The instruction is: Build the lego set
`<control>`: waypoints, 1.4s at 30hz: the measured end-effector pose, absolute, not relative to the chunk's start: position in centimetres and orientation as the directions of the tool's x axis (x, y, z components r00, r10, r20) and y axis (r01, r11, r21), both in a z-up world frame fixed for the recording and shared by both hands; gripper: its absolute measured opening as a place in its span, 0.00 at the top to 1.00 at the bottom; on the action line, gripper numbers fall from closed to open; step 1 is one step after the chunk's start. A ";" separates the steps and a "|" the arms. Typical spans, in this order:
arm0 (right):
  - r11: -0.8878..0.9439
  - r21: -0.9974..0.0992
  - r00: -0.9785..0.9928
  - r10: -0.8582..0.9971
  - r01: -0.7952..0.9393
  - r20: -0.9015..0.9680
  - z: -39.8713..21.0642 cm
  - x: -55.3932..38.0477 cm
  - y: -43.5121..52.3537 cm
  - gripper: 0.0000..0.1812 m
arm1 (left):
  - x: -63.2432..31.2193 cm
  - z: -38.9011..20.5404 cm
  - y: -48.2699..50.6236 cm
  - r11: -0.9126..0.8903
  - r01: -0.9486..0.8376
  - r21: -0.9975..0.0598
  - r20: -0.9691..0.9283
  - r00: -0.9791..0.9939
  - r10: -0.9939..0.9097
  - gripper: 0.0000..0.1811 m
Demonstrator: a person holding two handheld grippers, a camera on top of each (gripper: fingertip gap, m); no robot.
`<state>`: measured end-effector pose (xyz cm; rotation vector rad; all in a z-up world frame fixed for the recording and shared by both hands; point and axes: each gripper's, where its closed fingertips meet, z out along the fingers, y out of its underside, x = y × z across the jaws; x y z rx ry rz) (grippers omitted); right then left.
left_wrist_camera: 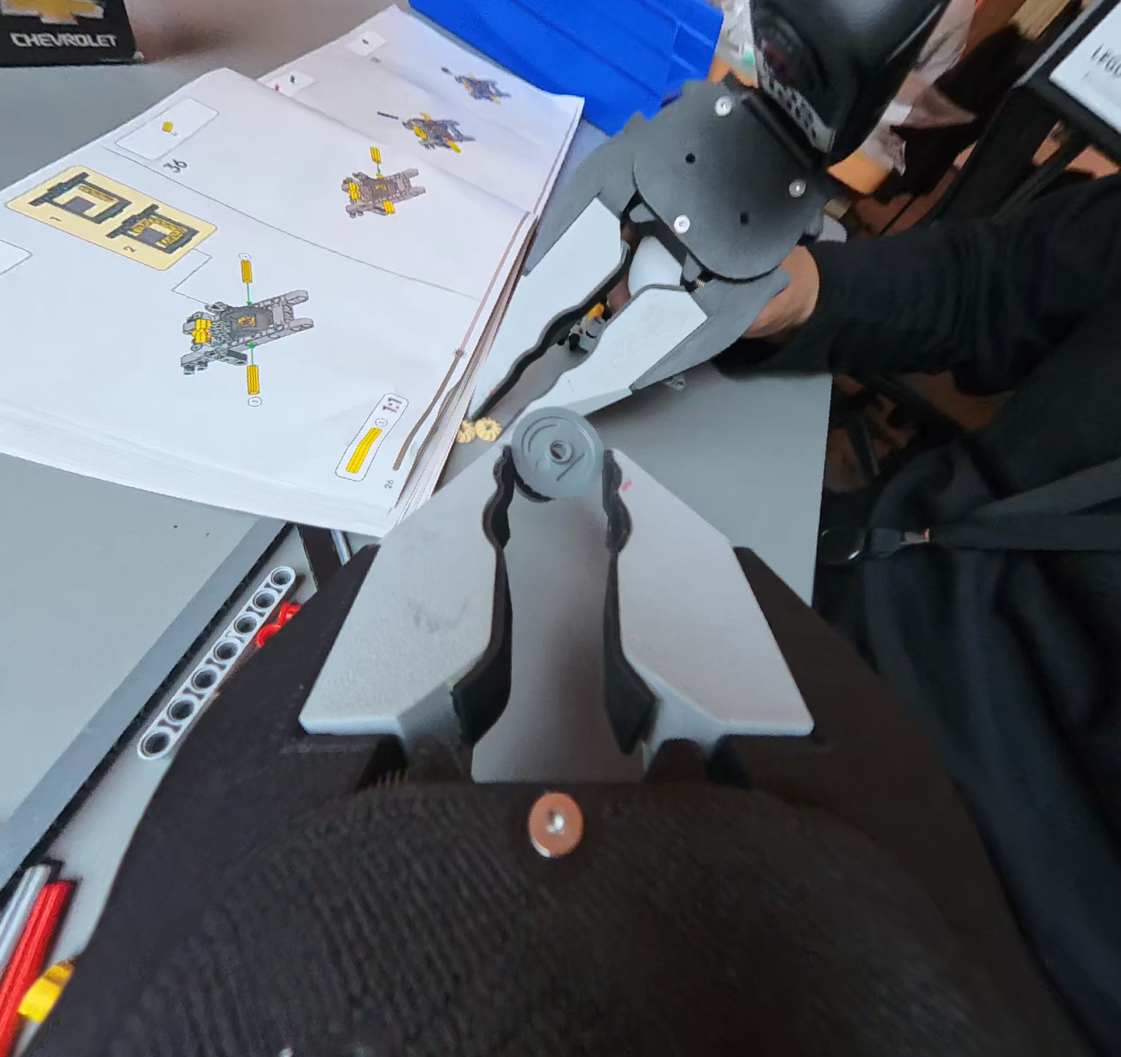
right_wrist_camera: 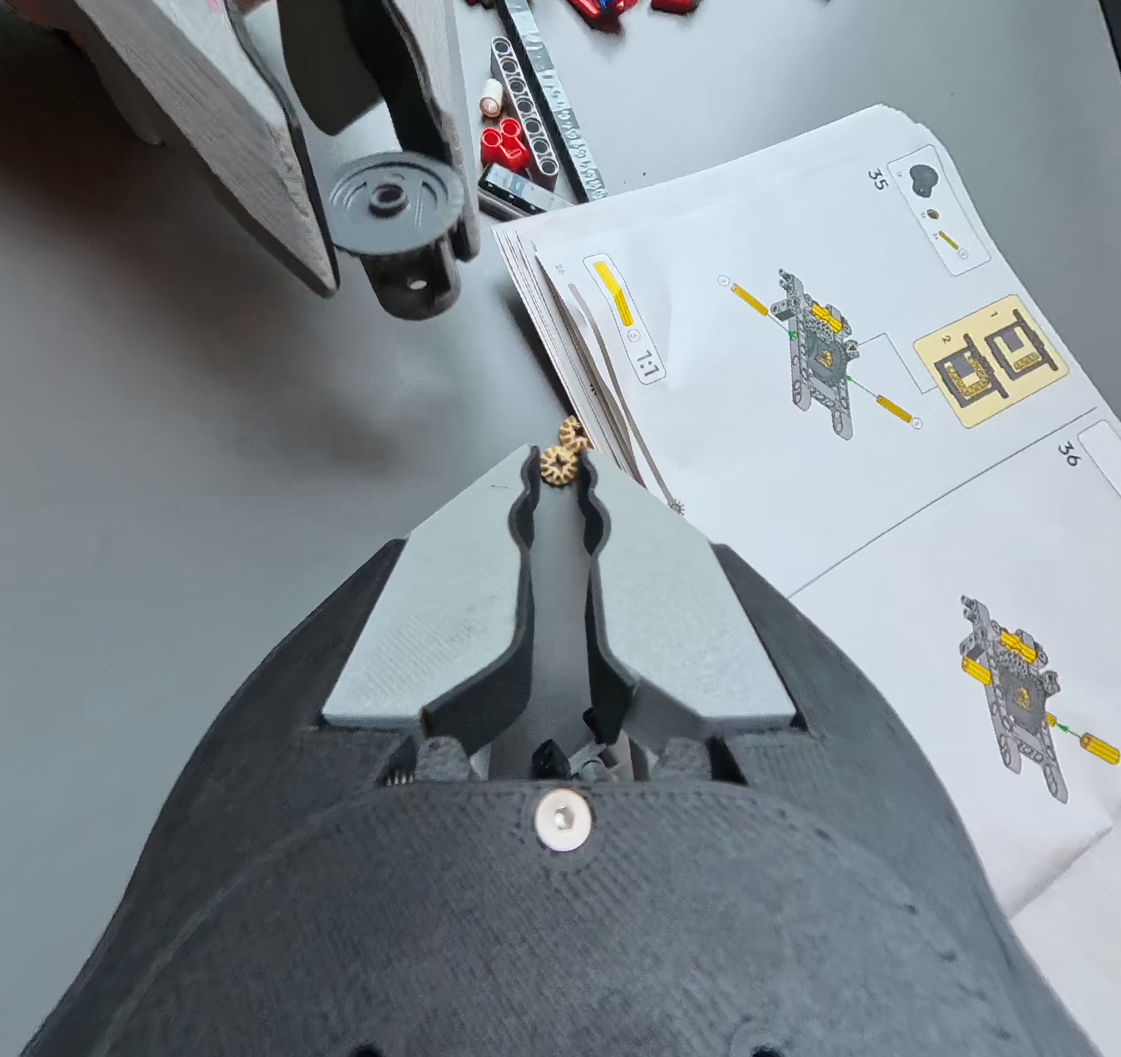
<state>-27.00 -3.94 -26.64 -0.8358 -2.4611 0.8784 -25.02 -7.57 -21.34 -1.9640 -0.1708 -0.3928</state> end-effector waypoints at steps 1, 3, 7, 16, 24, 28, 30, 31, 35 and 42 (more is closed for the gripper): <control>0.625 -0.669 -0.746 0.647 0.401 0.157 -26.7 -27.0 -4.0 0.96 | -24.9 -21.6 -7.5 -0.432 0.282 -0.856 0.341 0.938 -0.064 0.85; 0.628 -0.669 -0.758 0.636 0.398 0.145 -26.7 -26.7 -4.1 0.96 | -24.8 -22.1 -7.4 -0.465 0.264 -0.845 0.330 0.942 -0.064 0.85; 0.652 -0.682 -0.804 0.573 0.330 0.159 -26.4 -25.3 -4.8 0.96 | -25.0 -23.7 -7.3 -0.543 0.254 -0.800 0.312 0.950 -0.015 0.85; 0.711 -0.701 -0.804 0.444 0.048 0.395 -24.3 -23.2 -6.1 0.96 | -24.1 -25.8 -7.6 -0.654 0.238 -0.718 0.318 0.948 -0.004 0.85; 0.684 -0.723 -0.743 0.437 -0.092 0.507 -22.0 -23.2 -6.1 0.96 | -23.5 -24.6 -7.9 -0.614 0.231 -0.755 0.316 0.948 -0.031 0.74; 0.690 -0.711 -0.708 0.437 -0.132 0.555 -21.3 -23.2 -6.0 0.96 | -23.5 -22.5 -8.3 -0.550 0.278 -0.788 0.363 0.931 -0.048 0.77; 0.686 -0.710 -0.699 0.430 -0.159 0.572 -20.8 -23.0 -6.3 0.96 | -23.2 -21.2 -7.9 -0.504 0.311 -0.806 0.399 0.914 -0.074 0.79; 0.682 -0.710 -0.693 0.426 -0.176 0.581 -20.6 -22.9 -6.4 0.96 | -22.8 -20.6 -7.5 -0.484 0.329 -0.811 0.425 0.900 -0.100 0.81; 0.692 -0.682 -0.664 0.397 -0.237 0.633 -19.9 -22.3 -7.0 0.96 | -21.3 -19.5 -6.3 -0.469 0.400 -0.788 0.531 0.826 -0.189 0.85; 0.701 -0.659 -0.639 0.380 -0.272 0.668 -19.5 -21.8 -7.4 0.96 | -20.8 -19.3 -6.0 -0.459 0.449 -0.766 0.592 0.771 -0.234 0.94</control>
